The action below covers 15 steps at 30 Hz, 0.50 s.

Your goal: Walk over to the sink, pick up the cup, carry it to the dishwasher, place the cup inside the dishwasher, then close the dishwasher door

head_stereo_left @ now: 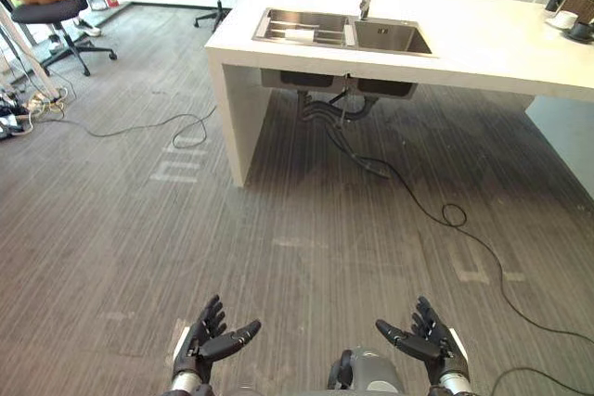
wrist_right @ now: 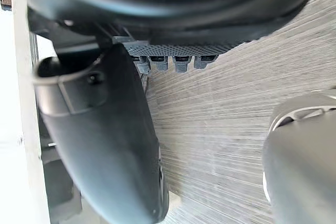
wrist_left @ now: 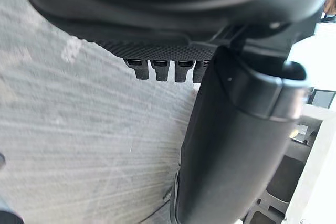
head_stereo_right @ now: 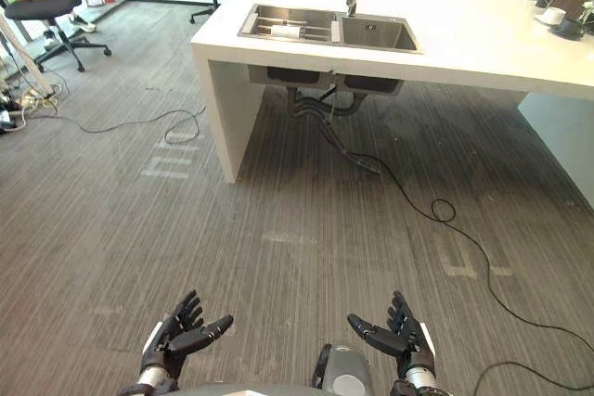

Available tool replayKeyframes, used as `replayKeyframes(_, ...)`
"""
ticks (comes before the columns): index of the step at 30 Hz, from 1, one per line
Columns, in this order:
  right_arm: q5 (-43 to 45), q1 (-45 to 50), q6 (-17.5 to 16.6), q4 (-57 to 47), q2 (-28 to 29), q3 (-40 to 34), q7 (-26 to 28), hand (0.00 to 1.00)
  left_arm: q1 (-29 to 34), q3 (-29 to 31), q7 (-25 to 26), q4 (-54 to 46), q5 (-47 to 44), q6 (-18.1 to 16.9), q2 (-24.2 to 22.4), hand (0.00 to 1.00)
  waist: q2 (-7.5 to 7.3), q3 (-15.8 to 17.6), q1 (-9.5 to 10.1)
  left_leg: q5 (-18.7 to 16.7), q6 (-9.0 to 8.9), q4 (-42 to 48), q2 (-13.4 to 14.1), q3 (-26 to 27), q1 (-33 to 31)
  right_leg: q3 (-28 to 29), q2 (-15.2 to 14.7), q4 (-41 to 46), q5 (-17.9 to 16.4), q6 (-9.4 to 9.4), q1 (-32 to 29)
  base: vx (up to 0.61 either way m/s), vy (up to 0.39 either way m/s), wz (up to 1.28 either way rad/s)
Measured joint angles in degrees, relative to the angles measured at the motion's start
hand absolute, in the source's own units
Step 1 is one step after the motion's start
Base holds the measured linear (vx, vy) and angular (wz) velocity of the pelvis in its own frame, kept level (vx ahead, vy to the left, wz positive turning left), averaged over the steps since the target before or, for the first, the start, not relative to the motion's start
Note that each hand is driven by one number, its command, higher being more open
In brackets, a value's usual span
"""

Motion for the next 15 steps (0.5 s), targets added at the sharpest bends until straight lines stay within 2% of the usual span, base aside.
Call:
replayKeyframes(1, -0.1, 0.37, 0.04, -0.05, -0.03, 0.02, -0.02, 1.0, 0.34, -0.01, -0.13, -0.01, 0.0, -0.01, -0.1, 1.0, -0.07, -0.08, 0.02, 2.14, 0.1, 3.22, 0.97, -0.18, -1.7, -0.34, 0.57, -2.01, 0.01, -0.09, 1.52, 0.34, -0.229, 0.18)
replayKeyframes(2, -0.09, 0.53, 0.07, -0.28, -0.2, -0.12, -0.24, 1.0, 0.38, -0.02, -0.61, -0.01, 0.0, 0.0, -0.16, 1.0, 0.09, -0.16, 0.04, 0.03, -0.75, 6.31, 0.6, 0.23, -5.13, -0.79, 0.76, -5.38, 0.43, -0.85, 4.08, 0.29, -0.137, 0.16)
replayKeyframes(3, -0.06, 0.46, 0.12, -0.82, -0.75, -0.23, -0.63, 1.0, 0.18, -0.01, -1.12, -0.1, -0.01, 0.0, -0.37, 1.0, 0.04, -0.05, -0.03, -1.9, -1.03, 4.55, -1.42, 1.8, -8.11, -1.0, 0.8, -9.06, 1.54, -1.78, 6.61, 0.31, -0.112, 0.13)
replayKeyframes(4, -0.07, 0.39, 0.21, -1.27, -1.08, -0.19, -0.75, 1.0, 0.08, -0.04, -1.14, -0.21, -0.01, 0.0, -0.52, 1.0, 0.12, -0.02, 0.08, -2.47, -1.03, 2.11, -2.77, 2.66, -9.13, -1.0, 0.77, -10.7, 1.92, -1.8, 7.8, 0.33, -0.071, 0.04)
replayKeyframes(5, -0.04, 0.04, 0.32, -2.32, -1.67, -0.21, -0.84, 1.0, -0.07, -0.11, -1.13, -0.94, -0.02, 0.0, -0.72, 1.0, 0.12, 0.0, 0.22, -2.32, -1.21, -6.51, -6.86, 3.25, -11.3, -1.02, 0.44, -14.01, 2.63, -1.41, 10.13, 0.35, -0.032, -0.04)
replayKeyframes(6, 0.06, -0.71, 0.37, -3.27, -2.08, -0.36, -1.07, 1.0, -0.16, -0.24, -1.08, -2.32, -0.02, 0.0, -0.85, 1.0, 0.08, 0.06, 0.23, -0.84, -1.85, -16.28, -10.75, 2.77, -13.88, -1.04, 0.07, -16.03, 2.87, -1.02, 11.48, 0.42, -0.002, -0.07)
replayKeyframes(7, 0.15, -1.55, 0.46, -3.76, -2.13, -0.59, -1.43, 1.0, -0.45, -0.36, -1.03, -3.34, -0.02, -0.02, -0.85, 1.0, 0.06, 0.38, 0.39, 1.88, -2.15, -21.95, -12.66, 2.19, -16.31, -0.91, -0.05, -16.84, 2.62, -0.79, 12.37, 0.34, 0.025, -0.11)
replayKeyframes(8, 0.22, -2.14, 0.46, -3.86, -2.13, -0.64, -1.71, 1.0, -0.75, -0.39, -0.93, -3.91, -0.02, -0.03, -0.85, 1.0, 0.04, 0.84, 0.55, 4.07, -2.45, -24.96, -13.4, 1.87, -17.89, -0.68, -0.08, -17.05, 2.21, -0.43, 13.05, 0.32, 0.055, -0.27)
replayKeyframes(9, 0.54, -3.14, 0.59, -4.07, -2.15, -0.23, -2.31, 1.0, -1.4, -0.62, -0.39, -4.74, -0.02, -0.04, -0.92, 1.0, 0.09, 1.81, 1.21, 10.22, -3.19, -29.83, -13.83, 1.25, -20.94, 0.12, -0.11, -16.48, 0.71, 1.43, 14.89, 0.25, 0.062, -0.32)
replayKeyframes(10, 0.69, -3.11, 0.79, -4.53, -2.11, 0.07, -2.64, 1.0, -1.42, -0.81, 0.05, -4.93, -0.04, -0.07, -0.99, 1.0, 0.09, 1.97, 1.5, 11.89, -3.49, -31.22, -13.7, 1.81, -21.7, 0.69, -0.14, -15.74, -0.49, 2.09, 15.78, 0.42, 0.154, -0.52)
replayKeyframes(11, 0.78, -2.21, 0.96, -5.6, -1.81, 0.64, -3.01, 1.0, -1.27, -1.49, 0.77, -4.85, -0.17, -0.14, -0.98, 1.0, -0.05, 1.88, 2.35, 16.5, -3.04, -30.96, -12.92, 3.85, -21.78, 2.05, -0.44, -13.93, -3.39, 3.28, 17.57, 0.5, 0.206, -0.54)
replayKeyframes(12, 0.94, -1.67, 1.04, -5.92, -1.62, 1.83, -3.18, 1.0, -0.95, -1.7, 0.97, -4.61, -0.18, -0.12, -0.93, 1.0, -0.77, 1.47, 2.93, 19.57, -0.5, -28.05, -13.32, 5.37, -21.36, 3.48, -2.08, -12.72, -6.32, 3.68, 19.01, 0.54, 0.223, -0.48)
replayKeyframes(13, 0.96, -1.61, 1.13, -5.88, -1.61, 2.39, -3.26, 1.0, -0.96, -1.72, 1.03, -4.55, -0.21, -0.11, -0.96, 1.0, -2.03, 0.78, 2.84, 18.7, 0.85, -25.7, -13.79, 5.91, -21.89, 3.65, -3.17, -12.36, -7.28, 3.76, 19.34, 0.41, 0.162, -0.29)
replayKeyframes(14, 0.96, -1.48, 1.27, -5.39, -1.67, 2.51, -3.18, 1.0, -1.22, -2.08, 1.02, -4.55, -0.2, -0.09, -1.08, 1.0, -3.07, 0.04, 2.77, 14.97, 3.3, -20.75, -14.59, 6.44, -23.02, 3.7, -4.66, -11.58, -8.22, 3.62, 19.96, 0.54, 0.195, -0.09)
replayKeyframes(15, 1.04, -1.83, 1.56, -4.17, -1.64, 2.84, -3.21, 1.0, -1.36, -2.1, 1.02, -4.49, -0.18, -0.04, -0.97, 1.0, -4.15, -0.53, 2.71, 11.44, 4.87, -18.28, -15.92, 6.96, -22.82, 4.57, -7.46, -5.98, -8.24, 3.4, 18.7, 0.55, 0.191, -0.04)
